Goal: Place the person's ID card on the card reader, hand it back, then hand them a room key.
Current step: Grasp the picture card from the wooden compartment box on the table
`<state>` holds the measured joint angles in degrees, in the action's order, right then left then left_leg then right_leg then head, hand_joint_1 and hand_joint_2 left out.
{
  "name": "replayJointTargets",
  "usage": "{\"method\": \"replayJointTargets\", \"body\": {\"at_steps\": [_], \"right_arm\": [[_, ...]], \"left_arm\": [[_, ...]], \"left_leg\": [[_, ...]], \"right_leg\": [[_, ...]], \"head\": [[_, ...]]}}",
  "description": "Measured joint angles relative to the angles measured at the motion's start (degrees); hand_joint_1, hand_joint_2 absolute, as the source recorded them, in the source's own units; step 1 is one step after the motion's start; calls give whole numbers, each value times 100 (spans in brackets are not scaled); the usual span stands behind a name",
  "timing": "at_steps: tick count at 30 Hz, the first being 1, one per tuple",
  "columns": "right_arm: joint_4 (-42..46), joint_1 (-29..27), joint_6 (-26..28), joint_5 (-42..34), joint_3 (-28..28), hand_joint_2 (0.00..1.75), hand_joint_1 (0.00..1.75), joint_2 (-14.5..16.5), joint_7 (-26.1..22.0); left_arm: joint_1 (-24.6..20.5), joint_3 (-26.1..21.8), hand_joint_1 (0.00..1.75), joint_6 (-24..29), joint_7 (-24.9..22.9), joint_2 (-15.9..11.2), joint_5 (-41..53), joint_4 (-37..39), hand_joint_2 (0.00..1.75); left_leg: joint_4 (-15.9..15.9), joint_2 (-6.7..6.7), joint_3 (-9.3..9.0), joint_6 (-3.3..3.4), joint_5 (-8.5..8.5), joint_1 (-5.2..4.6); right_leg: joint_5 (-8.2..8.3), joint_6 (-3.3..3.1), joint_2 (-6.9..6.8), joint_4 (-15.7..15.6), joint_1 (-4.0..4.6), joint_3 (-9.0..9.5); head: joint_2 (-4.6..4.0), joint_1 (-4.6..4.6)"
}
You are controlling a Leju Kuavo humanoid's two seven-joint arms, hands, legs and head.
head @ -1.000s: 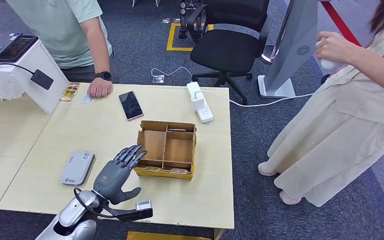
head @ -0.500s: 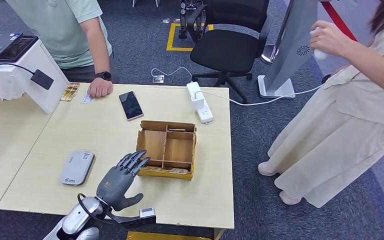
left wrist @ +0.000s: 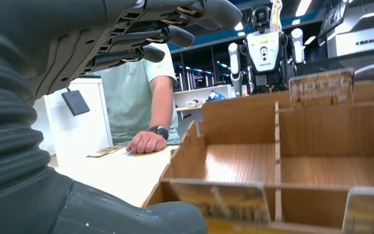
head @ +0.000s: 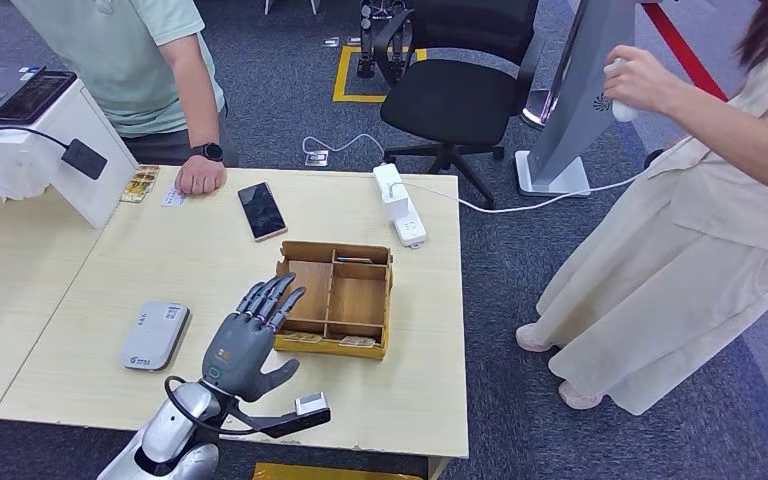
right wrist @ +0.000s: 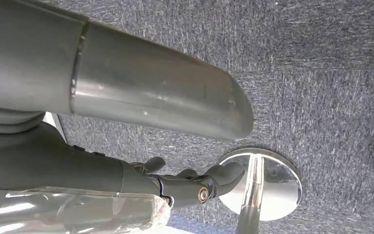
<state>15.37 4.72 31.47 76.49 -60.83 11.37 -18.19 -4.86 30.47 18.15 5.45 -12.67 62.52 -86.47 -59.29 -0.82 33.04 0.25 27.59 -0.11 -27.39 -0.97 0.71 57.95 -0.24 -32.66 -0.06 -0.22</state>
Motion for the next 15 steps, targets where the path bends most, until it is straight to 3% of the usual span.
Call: {"method": "replayJointTargets", "body": {"at_steps": [7, 15], "right_arm": [[0, -1, 1, 0, 11, 0, 0, 0, 9], [0, -5, 1, -4, 68, 0, 0, 0, 22]], "left_arm": [[-36, 0, 0, 18, -1, 32, 10, 15, 175], [-148, 0, 0, 23, -65, 295, 6, 330, 175]], "left_leg": [[0, 0, 0, 0, 0, 0], [0, 1, 1, 3, 2, -1]], "right_leg": [[0, 0, 0, 0, 0, 0], [-1, 1, 1, 0, 0, -2]], "head": [[1, 1], [-1, 0]]}}
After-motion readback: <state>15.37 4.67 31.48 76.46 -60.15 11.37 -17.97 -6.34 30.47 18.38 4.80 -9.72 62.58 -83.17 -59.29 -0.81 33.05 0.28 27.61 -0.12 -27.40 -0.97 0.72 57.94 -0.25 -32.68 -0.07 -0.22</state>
